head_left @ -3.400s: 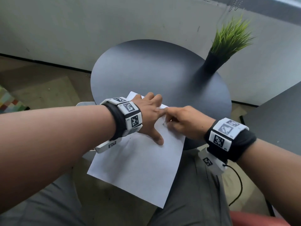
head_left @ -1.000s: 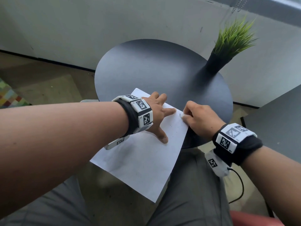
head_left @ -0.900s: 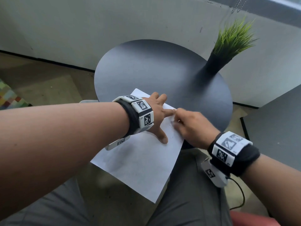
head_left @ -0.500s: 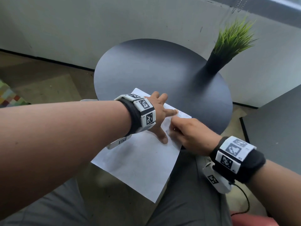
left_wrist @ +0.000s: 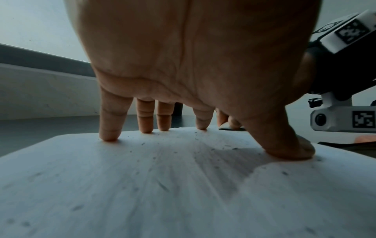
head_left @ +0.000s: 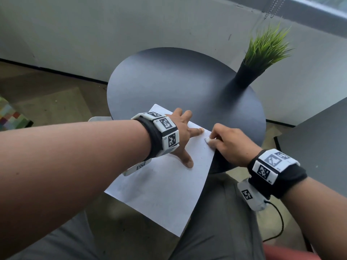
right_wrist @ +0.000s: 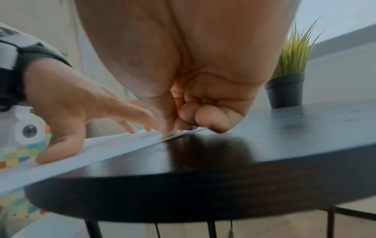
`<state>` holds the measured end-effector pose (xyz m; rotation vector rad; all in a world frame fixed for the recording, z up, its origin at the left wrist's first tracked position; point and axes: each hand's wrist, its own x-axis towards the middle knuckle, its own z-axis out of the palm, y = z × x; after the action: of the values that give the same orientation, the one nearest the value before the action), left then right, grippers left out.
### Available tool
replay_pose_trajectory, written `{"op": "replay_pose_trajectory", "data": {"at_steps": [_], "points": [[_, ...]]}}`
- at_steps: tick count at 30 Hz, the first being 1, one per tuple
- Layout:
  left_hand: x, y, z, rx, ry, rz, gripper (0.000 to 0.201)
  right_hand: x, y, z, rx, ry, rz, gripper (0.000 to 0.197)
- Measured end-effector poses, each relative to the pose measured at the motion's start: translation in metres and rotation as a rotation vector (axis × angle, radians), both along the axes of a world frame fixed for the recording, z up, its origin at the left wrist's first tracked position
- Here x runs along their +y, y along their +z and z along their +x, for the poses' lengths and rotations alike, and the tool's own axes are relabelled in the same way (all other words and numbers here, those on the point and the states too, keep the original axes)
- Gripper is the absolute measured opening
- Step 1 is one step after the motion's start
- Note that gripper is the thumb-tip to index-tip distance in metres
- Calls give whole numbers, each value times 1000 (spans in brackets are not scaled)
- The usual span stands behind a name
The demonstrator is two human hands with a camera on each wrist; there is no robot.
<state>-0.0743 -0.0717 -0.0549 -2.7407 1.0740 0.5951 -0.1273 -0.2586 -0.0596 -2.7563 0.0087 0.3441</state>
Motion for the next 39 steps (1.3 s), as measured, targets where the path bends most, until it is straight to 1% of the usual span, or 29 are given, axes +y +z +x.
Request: {"op": "replay_pose_trajectory", "data": {"at_steps": [1, 2, 5, 6, 7, 9, 11, 14, 18, 19, 21, 24, 26, 28, 32, 34, 35, 38, 39], "points": [[0, 0, 0, 1, 1, -2, 111, 0, -1, 0, -6, -25, -15, 14], [1, -1, 0, 2, 0, -9, 111, 5, -2, -2, -11, -3, -28, 12], [2, -2, 0, -7, -7, -20, 110, 32, -7, -20, 24, 234, -32, 10], [2, -2, 0, -9, -9, -18, 111, 34, -7, -22, 45, 267, -13, 9], [2, -2, 0, -10, -7, -18, 112, 31, -6, -19, 61, 239, 7, 10], [2, -2, 0, -9, 2, -19, 112, 16, -5, -6, 72, 76, 41, 14], [1, -1, 0, -8, 10, -16, 112, -1, -5, 7, 61, -50, 26, 16], [1, -2, -1, -12, 14, -21, 111, -11, -9, 18, 43, -130, 21, 17], [2, -1, -3, -20, 13, -15, 112, -16, -6, 20, 43, -216, 159, 15], [3, -1, -3, -20, 16, -15, 112, -15, -5, 18, 43, -202, 171, 13], [2, -1, -3, -20, 20, -12, 112, -7, -2, 10, 40, -124, 134, 8], [2, -2, -3, -17, 22, -12, 111, 17, -2, -9, 62, 59, 70, 10], [1, -1, -3, -18, 18, -1, 113, 28, -2, -17, 73, 123, 54, 11], [1, -1, -2, -24, 16, 8, 115, 26, -2, -16, 74, 119, 30, 12], [-1, -2, -2, -27, 13, 17, 116, 9, 1, 4, 49, -83, -19, 11], [-1, -2, -2, -27, 11, 24, 117, 11, 1, 8, 41, -132, -50, 12], [-1, -1, -2, -25, 10, 23, 116, 16, 0, 7, 47, -107, -58, 13], [-1, 1, -1, -10, -1, -6, 106, 34, -7, -6, 52, 83, -79, 16], [0, 0, -1, -10, -2, -12, 105, 34, -6, -7, 47, 95, -81, 16]]}}
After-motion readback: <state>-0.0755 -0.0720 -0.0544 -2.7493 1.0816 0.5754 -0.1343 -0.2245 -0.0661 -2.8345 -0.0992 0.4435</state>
